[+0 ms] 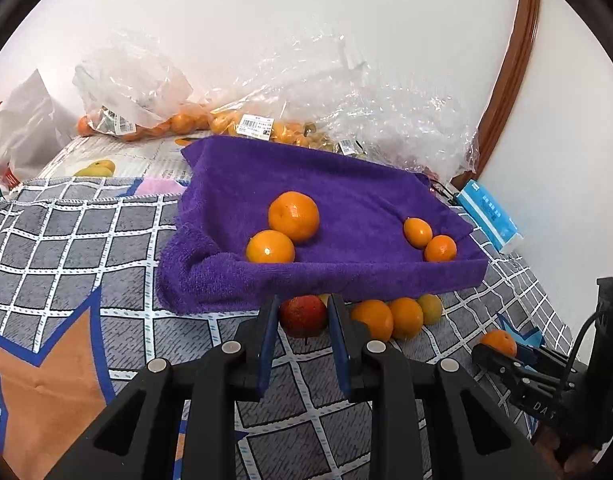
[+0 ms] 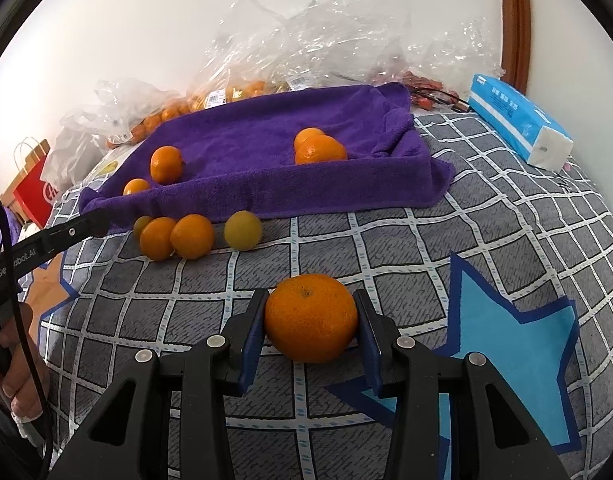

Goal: Organize fruits
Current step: 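Grasp the small red fruit with the left tool while the right tool holds its orange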

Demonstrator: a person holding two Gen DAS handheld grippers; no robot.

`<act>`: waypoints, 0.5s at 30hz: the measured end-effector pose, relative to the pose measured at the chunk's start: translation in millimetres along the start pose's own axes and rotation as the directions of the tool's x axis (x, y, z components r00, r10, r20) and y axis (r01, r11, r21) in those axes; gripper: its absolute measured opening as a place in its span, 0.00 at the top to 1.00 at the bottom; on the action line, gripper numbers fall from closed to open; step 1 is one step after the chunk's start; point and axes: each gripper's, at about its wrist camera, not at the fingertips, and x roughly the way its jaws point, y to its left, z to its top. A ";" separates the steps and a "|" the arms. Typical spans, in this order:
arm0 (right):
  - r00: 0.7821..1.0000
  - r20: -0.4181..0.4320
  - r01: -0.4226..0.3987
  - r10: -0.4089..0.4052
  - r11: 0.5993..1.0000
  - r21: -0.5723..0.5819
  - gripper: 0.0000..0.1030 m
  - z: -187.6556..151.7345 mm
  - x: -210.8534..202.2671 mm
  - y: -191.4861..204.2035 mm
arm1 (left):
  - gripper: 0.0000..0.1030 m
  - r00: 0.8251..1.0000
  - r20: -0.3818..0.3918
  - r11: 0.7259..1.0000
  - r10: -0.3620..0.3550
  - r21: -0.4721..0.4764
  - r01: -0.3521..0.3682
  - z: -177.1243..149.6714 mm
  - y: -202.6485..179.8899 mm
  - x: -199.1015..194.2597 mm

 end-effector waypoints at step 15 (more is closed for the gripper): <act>0.996 0.088 -0.005 0.007 1.000 -0.025 0.59 58.6 -18.0 14.9 | 0.77 1.000 0.025 1.000 0.002 -0.026 -0.001 34.0 -3.8 -40.7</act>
